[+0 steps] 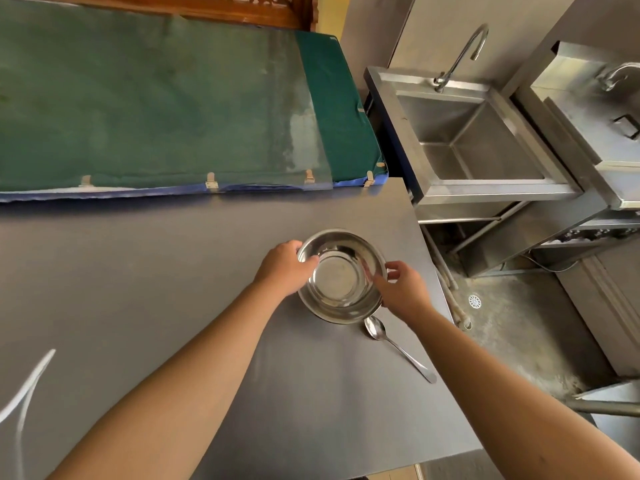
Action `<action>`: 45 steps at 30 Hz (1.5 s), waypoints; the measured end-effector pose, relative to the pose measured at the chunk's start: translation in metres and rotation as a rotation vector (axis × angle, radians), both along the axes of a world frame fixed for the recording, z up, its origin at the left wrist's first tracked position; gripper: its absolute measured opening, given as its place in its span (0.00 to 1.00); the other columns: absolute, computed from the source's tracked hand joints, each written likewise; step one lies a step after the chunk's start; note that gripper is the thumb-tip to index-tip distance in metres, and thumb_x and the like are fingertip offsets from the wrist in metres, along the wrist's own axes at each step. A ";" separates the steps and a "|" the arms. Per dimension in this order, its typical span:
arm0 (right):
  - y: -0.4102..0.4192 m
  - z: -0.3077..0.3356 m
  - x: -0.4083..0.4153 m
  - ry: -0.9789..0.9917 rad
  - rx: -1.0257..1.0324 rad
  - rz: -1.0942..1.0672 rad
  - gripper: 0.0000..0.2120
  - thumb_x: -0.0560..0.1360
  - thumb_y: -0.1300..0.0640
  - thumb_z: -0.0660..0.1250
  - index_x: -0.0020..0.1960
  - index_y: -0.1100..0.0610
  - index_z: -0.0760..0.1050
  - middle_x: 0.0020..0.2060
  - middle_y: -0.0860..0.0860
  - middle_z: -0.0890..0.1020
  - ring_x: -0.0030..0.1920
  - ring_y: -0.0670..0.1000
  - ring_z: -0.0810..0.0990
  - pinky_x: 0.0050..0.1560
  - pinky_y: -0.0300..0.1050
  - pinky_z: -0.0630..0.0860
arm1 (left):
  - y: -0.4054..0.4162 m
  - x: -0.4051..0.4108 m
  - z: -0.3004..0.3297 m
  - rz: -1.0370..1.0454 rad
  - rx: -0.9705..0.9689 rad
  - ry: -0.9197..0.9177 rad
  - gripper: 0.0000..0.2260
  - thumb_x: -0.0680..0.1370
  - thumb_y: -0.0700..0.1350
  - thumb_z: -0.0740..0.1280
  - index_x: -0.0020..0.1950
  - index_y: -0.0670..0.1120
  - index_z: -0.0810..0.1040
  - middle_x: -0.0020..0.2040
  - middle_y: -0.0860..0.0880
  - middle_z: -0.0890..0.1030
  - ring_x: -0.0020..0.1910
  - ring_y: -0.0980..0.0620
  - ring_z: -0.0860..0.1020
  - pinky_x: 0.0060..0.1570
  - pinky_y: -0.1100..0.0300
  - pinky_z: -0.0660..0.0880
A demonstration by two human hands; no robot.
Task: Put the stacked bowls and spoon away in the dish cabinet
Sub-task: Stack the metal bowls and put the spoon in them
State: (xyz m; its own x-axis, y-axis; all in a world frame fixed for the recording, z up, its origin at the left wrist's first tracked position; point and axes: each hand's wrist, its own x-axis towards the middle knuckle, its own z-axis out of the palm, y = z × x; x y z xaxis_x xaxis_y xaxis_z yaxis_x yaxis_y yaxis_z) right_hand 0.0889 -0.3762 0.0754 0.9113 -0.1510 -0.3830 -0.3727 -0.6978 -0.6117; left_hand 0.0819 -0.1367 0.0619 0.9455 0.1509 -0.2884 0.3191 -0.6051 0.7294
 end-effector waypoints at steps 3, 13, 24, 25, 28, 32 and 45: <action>-0.005 -0.007 0.016 0.020 -0.015 -0.001 0.22 0.76 0.46 0.71 0.66 0.55 0.75 0.52 0.50 0.82 0.46 0.57 0.85 0.53 0.58 0.82 | -0.007 0.015 -0.008 -0.013 -0.001 0.013 0.12 0.74 0.56 0.67 0.49 0.49 0.81 0.44 0.50 0.82 0.44 0.47 0.80 0.43 0.56 0.75; -0.021 -0.035 0.045 0.064 -0.082 -0.004 0.23 0.77 0.46 0.69 0.68 0.55 0.74 0.54 0.51 0.83 0.47 0.55 0.85 0.52 0.57 0.83 | -0.024 0.044 -0.042 -0.003 -0.031 0.072 0.16 0.75 0.55 0.68 0.59 0.49 0.79 0.51 0.49 0.82 0.49 0.47 0.79 0.48 0.56 0.75; -0.022 -0.051 0.056 0.082 -0.117 0.020 0.26 0.77 0.43 0.68 0.70 0.55 0.72 0.56 0.52 0.83 0.48 0.55 0.85 0.52 0.56 0.83 | -0.026 0.056 -0.060 -0.024 -0.008 0.109 0.18 0.74 0.56 0.67 0.59 0.48 0.79 0.58 0.47 0.77 0.51 0.47 0.77 0.52 0.53 0.75; -0.022 -0.052 0.056 0.079 -0.125 0.021 0.26 0.78 0.43 0.68 0.71 0.55 0.72 0.56 0.52 0.83 0.48 0.55 0.85 0.51 0.56 0.83 | -0.027 0.056 -0.061 -0.021 -0.007 0.108 0.18 0.74 0.56 0.67 0.59 0.48 0.78 0.58 0.47 0.76 0.51 0.47 0.77 0.51 0.54 0.74; -0.022 -0.055 0.057 0.076 -0.140 0.018 0.26 0.78 0.42 0.67 0.71 0.55 0.72 0.55 0.51 0.82 0.47 0.54 0.85 0.51 0.56 0.83 | -0.028 0.055 -0.062 -0.005 0.000 0.098 0.20 0.75 0.56 0.68 0.62 0.48 0.77 0.59 0.48 0.73 0.52 0.47 0.76 0.50 0.58 0.69; -0.021 -0.059 0.057 0.074 -0.143 0.019 0.25 0.78 0.42 0.67 0.70 0.54 0.72 0.49 0.47 0.80 0.44 0.52 0.84 0.49 0.54 0.84 | -0.028 0.056 -0.065 -0.002 0.012 0.099 0.20 0.75 0.57 0.67 0.63 0.48 0.77 0.60 0.46 0.74 0.55 0.45 0.76 0.54 0.55 0.72; -0.028 -0.068 0.051 0.061 -0.095 0.037 0.27 0.77 0.43 0.68 0.72 0.53 0.70 0.61 0.51 0.80 0.51 0.54 0.83 0.51 0.55 0.83 | -0.028 0.049 -0.075 0.035 -0.144 0.136 0.22 0.75 0.48 0.67 0.69 0.49 0.73 0.61 0.48 0.78 0.55 0.47 0.77 0.50 0.57 0.72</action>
State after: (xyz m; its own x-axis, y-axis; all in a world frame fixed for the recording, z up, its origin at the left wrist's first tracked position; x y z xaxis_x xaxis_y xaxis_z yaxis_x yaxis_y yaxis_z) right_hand 0.1399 -0.4044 0.0074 0.8923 -0.1558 -0.4237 -0.3800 -0.7658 -0.5187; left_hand 0.1309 -0.1650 -0.0132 0.8911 0.1310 -0.4344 0.4399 -0.4841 0.7564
